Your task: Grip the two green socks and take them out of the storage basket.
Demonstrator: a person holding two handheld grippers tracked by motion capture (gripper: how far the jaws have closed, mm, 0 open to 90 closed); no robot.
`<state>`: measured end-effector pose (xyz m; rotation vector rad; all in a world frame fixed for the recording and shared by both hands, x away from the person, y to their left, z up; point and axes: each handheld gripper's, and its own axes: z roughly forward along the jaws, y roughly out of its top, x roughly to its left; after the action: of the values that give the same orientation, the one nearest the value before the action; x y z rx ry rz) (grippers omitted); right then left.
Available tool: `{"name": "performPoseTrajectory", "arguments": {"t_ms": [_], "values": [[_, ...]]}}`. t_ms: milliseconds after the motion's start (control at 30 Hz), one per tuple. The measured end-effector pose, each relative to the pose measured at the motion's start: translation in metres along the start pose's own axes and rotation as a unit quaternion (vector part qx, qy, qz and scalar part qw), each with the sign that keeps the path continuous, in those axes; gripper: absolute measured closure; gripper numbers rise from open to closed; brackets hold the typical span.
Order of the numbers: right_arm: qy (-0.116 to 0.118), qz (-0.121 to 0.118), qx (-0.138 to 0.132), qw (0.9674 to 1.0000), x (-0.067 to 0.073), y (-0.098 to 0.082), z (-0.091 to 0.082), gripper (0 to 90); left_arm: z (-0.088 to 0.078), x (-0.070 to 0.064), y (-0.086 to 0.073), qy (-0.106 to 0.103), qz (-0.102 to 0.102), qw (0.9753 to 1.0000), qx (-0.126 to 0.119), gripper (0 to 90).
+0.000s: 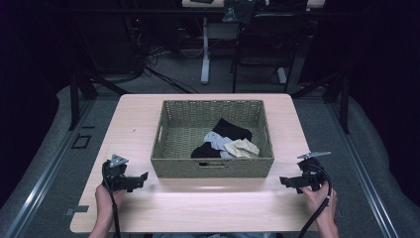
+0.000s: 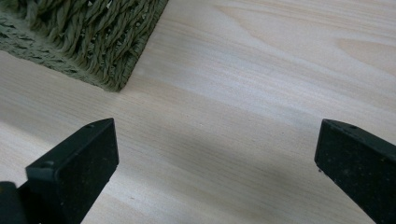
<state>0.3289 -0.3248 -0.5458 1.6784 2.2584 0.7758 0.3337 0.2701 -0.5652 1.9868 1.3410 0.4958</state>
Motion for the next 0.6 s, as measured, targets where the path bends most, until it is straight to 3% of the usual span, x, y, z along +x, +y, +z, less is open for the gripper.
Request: {"name": "performPoseTrajectory", "arguments": {"t_ms": [233,367,467,600], "values": [[-0.001,0.000,-0.001,1.0000,-0.0002,-0.0007,-0.0009,0.0,-0.0006,-0.0002,0.0004,0.000,0.001,1.0000,-0.002,1.0],[0.002,-0.007,-0.002,1.0000,0.0020,0.0000,-0.0007,0.0,-0.0010,0.0000,0.0002,-0.001,0.002,1.0000,-0.001,0.9],[0.000,-0.021,-0.020,0.9996,0.0071,0.0021,-0.0058,0.0,-0.0007,0.0011,0.0006,-0.003,0.000,1.0000,-0.001,0.9],[0.009,-0.024,-0.015,0.9995,0.0080,0.0040,-0.0058,0.0,-0.0008,0.0010,0.0004,-0.007,-0.002,1.0000,-0.004,0.9]]}}
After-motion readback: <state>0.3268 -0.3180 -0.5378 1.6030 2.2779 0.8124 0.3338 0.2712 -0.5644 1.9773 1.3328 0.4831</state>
